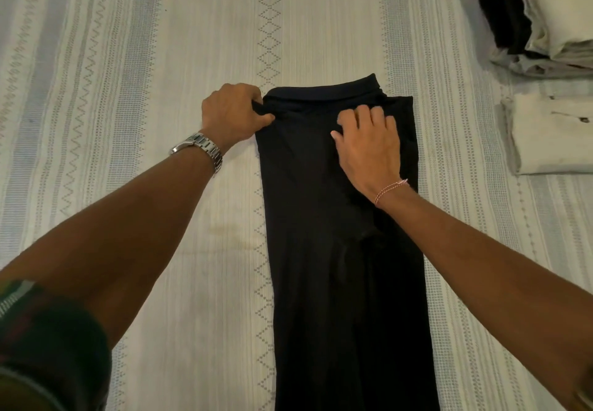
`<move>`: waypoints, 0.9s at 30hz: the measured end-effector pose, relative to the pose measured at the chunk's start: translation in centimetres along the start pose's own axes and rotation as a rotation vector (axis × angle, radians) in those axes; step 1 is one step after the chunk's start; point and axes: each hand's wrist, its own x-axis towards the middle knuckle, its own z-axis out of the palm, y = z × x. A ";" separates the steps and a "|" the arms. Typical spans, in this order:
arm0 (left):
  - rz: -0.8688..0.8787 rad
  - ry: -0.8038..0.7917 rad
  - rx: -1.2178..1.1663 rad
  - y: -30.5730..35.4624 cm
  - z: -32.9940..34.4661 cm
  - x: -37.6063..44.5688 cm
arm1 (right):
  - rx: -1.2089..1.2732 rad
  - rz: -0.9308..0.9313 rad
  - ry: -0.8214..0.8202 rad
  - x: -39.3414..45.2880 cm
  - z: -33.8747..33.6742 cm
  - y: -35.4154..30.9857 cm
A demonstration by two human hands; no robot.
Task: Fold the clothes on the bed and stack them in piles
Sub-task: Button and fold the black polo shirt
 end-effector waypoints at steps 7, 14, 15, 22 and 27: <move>-0.016 -0.022 -0.270 0.0 0.3 0.7 | 0.445 -0.201 -0.274 -7.2 -1.3 -8.4; -0.226 -0.078 -0.660 0.6 0.4 1.1 | 0.260 -0.220 -0.418 -9.1 0.6 -9.3; -0.263 -0.064 -0.697 0.6 0.6 1.1 | 0.265 -0.221 -0.436 -9.1 0.5 -9.3; -0.451 -0.028 -0.847 1.7 0.1 0.7 | 0.848 0.244 0.036 -4.2 -1.1 -3.4; -0.656 -0.191 -0.902 2.9 -1.2 0.6 | 0.729 0.905 -0.134 2.5 -0.6 9.0</move>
